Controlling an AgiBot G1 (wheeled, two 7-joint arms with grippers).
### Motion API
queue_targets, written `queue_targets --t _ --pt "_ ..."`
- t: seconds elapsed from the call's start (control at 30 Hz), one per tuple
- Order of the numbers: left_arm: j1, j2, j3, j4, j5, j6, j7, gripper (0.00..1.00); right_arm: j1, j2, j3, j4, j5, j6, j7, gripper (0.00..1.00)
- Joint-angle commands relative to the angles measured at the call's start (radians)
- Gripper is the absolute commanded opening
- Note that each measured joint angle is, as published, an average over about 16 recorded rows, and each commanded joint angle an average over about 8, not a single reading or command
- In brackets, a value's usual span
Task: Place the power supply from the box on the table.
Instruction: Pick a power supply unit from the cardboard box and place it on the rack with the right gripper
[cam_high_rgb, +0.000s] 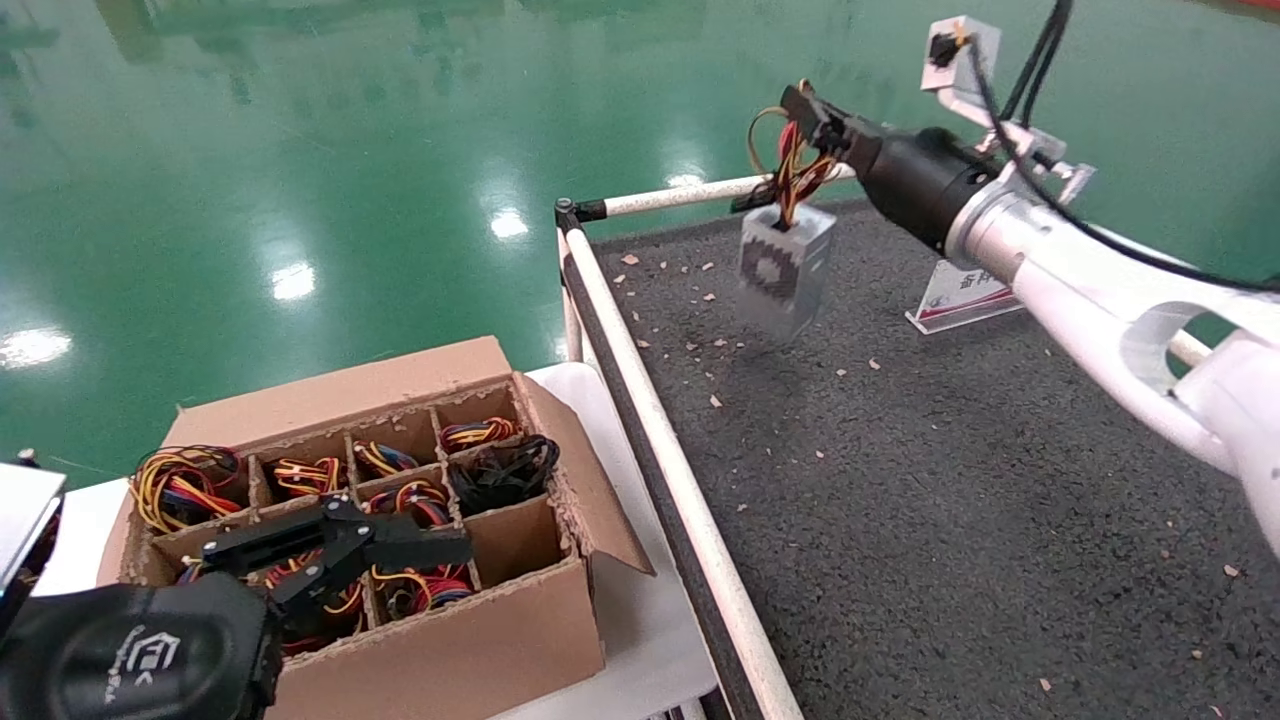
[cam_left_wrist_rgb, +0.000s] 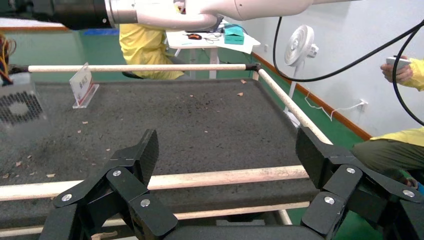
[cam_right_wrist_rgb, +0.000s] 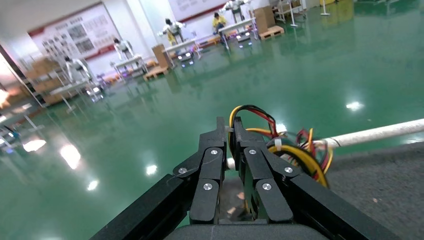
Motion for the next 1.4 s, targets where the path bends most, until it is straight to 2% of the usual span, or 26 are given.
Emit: queue_targets --t 0.03,0.27,0.67,0.97,1.4 --pt "0.0 0.0 0.0 0.0 0.0 0.0 0.0 1.0 -0.003 -0.006 -0.005 0.003 -0.008 0.019 -0.013 0.0" --pt "0.0 0.0 0.0 0.0 0.0 0.0 0.0 1.0 -0.007 -0.037 -0.022 0.028 -0.031 0.052 -0.053 0.0" --pt "0.0 0.0 0.001 0.0 -0.001 0.0 0.001 1.0 -0.02 -0.053 -0.068 0.093 -0.077 0.031 -0.051 0.0" --pt "0.0 -0.001 0.001 0.0 -0.001 -0.001 0.001 1.0 -0.015 -0.054 -0.143 0.143 -0.15 0.045 -0.094 0.0" --pt "0.0 -0.001 0.002 0.0 -0.001 -0.001 0.001 1.0 -0.062 -0.055 -0.196 0.179 -0.141 0.042 -0.065 0.0"
